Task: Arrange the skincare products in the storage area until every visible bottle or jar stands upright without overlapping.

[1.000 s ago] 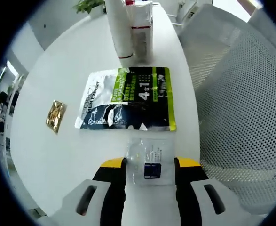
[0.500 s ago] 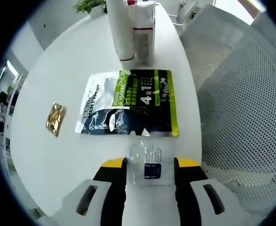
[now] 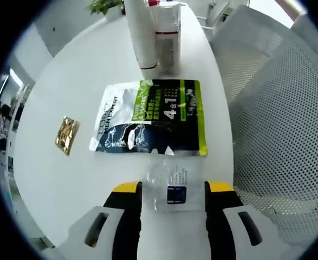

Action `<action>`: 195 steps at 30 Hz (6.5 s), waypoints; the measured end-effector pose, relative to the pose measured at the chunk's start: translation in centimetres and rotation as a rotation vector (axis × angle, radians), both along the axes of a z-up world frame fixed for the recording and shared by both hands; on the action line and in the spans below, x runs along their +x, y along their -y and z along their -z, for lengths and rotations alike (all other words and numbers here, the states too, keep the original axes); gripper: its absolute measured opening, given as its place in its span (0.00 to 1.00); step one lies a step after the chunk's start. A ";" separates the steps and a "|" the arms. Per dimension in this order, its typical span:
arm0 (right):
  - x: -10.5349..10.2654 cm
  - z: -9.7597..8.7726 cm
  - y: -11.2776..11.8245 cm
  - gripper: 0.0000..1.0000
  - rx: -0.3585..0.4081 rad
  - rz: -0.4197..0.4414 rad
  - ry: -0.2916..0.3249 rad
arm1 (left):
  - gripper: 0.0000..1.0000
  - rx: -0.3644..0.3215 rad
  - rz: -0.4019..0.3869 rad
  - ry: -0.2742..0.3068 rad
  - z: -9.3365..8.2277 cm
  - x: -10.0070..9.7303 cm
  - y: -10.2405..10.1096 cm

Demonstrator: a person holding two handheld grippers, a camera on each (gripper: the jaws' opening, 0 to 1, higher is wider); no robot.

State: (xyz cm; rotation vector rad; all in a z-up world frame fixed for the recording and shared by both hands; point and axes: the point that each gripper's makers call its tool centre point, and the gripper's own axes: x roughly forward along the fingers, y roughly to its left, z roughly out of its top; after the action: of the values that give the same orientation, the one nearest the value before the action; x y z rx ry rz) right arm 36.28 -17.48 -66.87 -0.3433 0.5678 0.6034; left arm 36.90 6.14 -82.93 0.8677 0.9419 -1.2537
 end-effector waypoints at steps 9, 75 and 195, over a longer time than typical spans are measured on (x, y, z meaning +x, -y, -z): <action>0.0 -0.1 -0.1 1.00 0.008 -0.001 0.002 | 0.50 -0.062 -0.066 0.025 -1.7 0.2 0.3; 0.8 -0.2 -1.1 1.00 -0.008 -0.058 0.005 | 0.97 -0.375 -0.563 0.326 -14.0 -0.4 -3.5; 2.3 1.9 0.4 1.00 0.032 -0.031 -0.057 | 0.95 -0.253 -0.637 0.062 -2.4 16.3 4.2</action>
State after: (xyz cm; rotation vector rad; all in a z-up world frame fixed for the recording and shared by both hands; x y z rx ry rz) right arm 38.57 -17.91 -68.79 -0.3060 0.6076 0.6536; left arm 53.16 1.96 -80.52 0.3556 0.8896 -0.7640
